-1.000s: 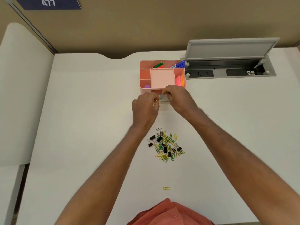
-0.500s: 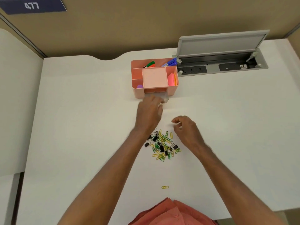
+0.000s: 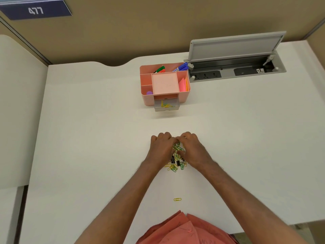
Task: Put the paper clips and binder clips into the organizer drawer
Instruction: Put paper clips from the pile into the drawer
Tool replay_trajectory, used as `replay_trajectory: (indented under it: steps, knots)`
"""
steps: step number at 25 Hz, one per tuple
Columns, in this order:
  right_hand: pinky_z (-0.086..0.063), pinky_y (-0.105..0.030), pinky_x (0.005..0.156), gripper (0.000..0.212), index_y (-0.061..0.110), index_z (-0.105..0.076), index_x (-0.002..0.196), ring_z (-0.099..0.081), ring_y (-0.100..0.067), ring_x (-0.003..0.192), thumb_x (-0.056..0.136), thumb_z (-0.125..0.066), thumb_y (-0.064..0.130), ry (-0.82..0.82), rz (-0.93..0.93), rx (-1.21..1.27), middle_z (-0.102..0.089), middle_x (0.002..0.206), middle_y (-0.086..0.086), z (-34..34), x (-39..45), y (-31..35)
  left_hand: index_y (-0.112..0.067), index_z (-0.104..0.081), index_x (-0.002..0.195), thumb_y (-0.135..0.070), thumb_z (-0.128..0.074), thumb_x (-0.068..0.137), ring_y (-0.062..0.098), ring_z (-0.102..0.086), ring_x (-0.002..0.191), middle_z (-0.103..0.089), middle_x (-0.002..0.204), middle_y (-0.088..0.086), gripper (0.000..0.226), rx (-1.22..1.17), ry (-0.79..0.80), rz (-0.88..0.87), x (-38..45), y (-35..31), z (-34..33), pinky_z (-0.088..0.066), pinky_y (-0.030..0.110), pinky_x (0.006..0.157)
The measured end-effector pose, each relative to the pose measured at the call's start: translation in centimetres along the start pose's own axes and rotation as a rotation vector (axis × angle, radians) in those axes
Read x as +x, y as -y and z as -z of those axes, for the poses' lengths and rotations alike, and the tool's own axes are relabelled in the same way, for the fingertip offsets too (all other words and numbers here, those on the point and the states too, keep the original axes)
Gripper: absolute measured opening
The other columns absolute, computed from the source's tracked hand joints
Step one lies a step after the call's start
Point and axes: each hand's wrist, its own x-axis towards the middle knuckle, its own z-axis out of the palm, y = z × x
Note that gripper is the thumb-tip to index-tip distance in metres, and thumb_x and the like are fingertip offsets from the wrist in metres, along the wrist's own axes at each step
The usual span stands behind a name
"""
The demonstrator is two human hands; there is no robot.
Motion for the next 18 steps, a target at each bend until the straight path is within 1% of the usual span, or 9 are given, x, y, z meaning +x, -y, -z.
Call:
replay_trajectory:
  steps: [2,4,7,9,11,14,18]
  knots:
    - [-0.053,-0.038,0.081,0.046,0.023,-0.057,0.132,-0.044,-0.016,0.114,0.089,-0.071,0.018,-0.02,-0.009,0.021,-0.05,0.122,0.005,-0.4,-0.1,0.1,-0.029,-0.057,0.132,-0.033,-0.068,0.091,0.023,-0.048,0.117,-0.053,0.127,-0.002,0.043,0.007,0.026,0.009,0.0,0.1,0.0,-0.032,0.039,0.092]
    - [-0.052,-0.039,0.081,0.037,0.021,-0.06,0.127,-0.047,-0.017,0.112,0.09,-0.067,0.015,-0.031,-0.016,0.038,-0.052,0.118,0.003,-0.7,-0.2,0.2,-0.027,-0.058,0.13,-0.037,-0.069,0.089,0.023,-0.048,0.117,-0.051,0.126,-0.002,0.043,0.002,0.034,0.02,0.0,0.0,-0.2,-0.033,0.039,0.093]
    - [-0.051,-0.04,0.079,0.028,0.018,-0.065,0.117,-0.051,-0.02,0.108,0.09,-0.062,0.009,-0.054,-0.025,0.046,-0.055,0.112,0.001,-1.1,-0.2,0.1,-0.024,-0.061,0.121,-0.032,-0.066,0.091,0.023,-0.05,0.113,-0.052,0.121,-0.001,0.031,0.007,0.016,0.026,0.2,-0.3,-0.3,-0.033,0.039,0.09]
    - [-0.051,-0.04,0.078,0.028,0.017,-0.066,0.115,-0.052,-0.021,0.106,0.09,-0.06,0.006,-0.063,-0.033,0.036,-0.056,0.111,0.0,-1.0,-0.1,0.0,-0.022,-0.062,0.113,-0.021,-0.064,0.09,0.024,-0.051,0.108,-0.054,0.115,0.0,0.023,0.051,0.003,0.024,0.4,-0.4,-0.5,-0.033,0.038,0.087]
    - [-0.05,-0.039,0.079,0.03,0.016,-0.066,0.113,-0.052,-0.021,0.105,0.089,-0.057,0.003,-0.059,-0.047,0.016,-0.057,0.111,-0.001,-0.9,0.0,0.1,-0.021,-0.063,0.106,-0.015,-0.064,0.087,0.024,-0.052,0.106,-0.054,0.111,0.0,0.019,0.1,0.005,0.026,0.5,-0.5,-0.5,-0.032,0.038,0.083]
    - [-0.049,-0.039,0.077,0.028,0.014,-0.065,0.105,-0.053,-0.023,0.101,0.084,-0.055,-0.002,-0.065,-0.069,0.009,-0.057,0.106,-0.002,-0.7,0.2,0.1,-0.019,-0.064,0.101,-0.014,-0.06,0.087,0.024,-0.051,0.105,-0.055,0.107,0.001,0.015,0.15,0.009,0.009,0.8,-0.7,-0.3,-0.029,0.038,0.081]
    - [-0.043,-0.035,0.071,0.031,0.016,-0.062,0.098,-0.051,-0.023,0.097,0.079,-0.053,-0.006,-0.059,-0.099,-0.001,-0.052,0.097,0.003,-0.8,0.6,0.3,-0.017,-0.062,0.096,-0.013,-0.056,0.085,0.025,-0.051,0.103,-0.055,0.1,0.001,0.013,0.128,0.01,-0.007,0.8,-0.9,-0.2,-0.029,0.04,0.084]
